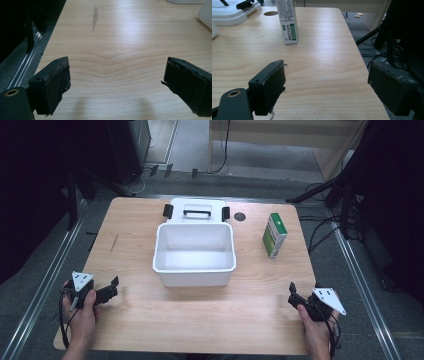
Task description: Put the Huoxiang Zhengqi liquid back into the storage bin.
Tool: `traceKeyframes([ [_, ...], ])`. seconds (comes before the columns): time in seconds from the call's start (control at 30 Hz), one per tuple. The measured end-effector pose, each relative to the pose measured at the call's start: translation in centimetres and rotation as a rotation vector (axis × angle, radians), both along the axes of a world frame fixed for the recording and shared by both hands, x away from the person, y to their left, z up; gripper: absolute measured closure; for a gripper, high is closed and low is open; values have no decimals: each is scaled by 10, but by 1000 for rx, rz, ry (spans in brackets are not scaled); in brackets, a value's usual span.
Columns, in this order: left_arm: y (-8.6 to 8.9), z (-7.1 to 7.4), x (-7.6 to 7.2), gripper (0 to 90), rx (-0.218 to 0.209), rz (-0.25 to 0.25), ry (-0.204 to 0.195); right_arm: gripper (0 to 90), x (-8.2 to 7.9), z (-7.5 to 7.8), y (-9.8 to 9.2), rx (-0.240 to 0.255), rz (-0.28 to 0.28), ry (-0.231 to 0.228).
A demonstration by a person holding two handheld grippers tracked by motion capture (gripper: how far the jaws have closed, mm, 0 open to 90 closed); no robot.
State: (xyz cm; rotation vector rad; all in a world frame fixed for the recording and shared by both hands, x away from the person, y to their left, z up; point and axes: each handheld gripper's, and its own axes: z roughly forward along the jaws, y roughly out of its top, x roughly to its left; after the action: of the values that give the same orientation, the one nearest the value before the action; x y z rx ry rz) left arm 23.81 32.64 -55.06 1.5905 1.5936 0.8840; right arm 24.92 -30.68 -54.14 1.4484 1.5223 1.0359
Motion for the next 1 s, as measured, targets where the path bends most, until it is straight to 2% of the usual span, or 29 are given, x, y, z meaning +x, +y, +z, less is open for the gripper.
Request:
traceKeyframes([
  [0.07,0,0,0,70,-1,-1,1,147,0,0,1,-10,-5,-4],
  [0.13,0,0,0,70,-3,0,-1,176,-2,1,2,-20,-7,-26],
  [0.2,0,0,0,70,-1,-2,-3,211,-3,2,2,-18,-6,-35],
  [0.23,0,0,0,70,0,-2,-6,225,-3,4,1,-5,14,-43],
  [0.47,0,0,-1,70,-7,-2,-8,226,-4,14,8,-17,2,-62],
  [0.53,0,0,-1,70,-9,-1,-8,226,-5,16,9,-1,10,-67],
  [0.57,0,0,-1,70,-8,0,-8,234,-5,24,9,37,20,-80],
  [0.6,0,0,-2,70,-7,-1,-7,234,-5,24,9,37,20,-80],
  [0.63,0,0,-2,70,-4,1,-12,232,-5,32,10,43,35,-92],
  [0.73,-1,0,-2,70,0,0,-15,228,-3,46,10,52,33,-124],
  [0.77,-1,0,-2,70,0,-1,-15,228,-3,46,10,52,33,-124],
  [0.8,-1,0,-2,70,0,0,-15,208,-1,56,10,59,25,-147],
  [1.0,0,0,-2,70,-2,-4,-11,189,10,72,17,24,8,-148],
])
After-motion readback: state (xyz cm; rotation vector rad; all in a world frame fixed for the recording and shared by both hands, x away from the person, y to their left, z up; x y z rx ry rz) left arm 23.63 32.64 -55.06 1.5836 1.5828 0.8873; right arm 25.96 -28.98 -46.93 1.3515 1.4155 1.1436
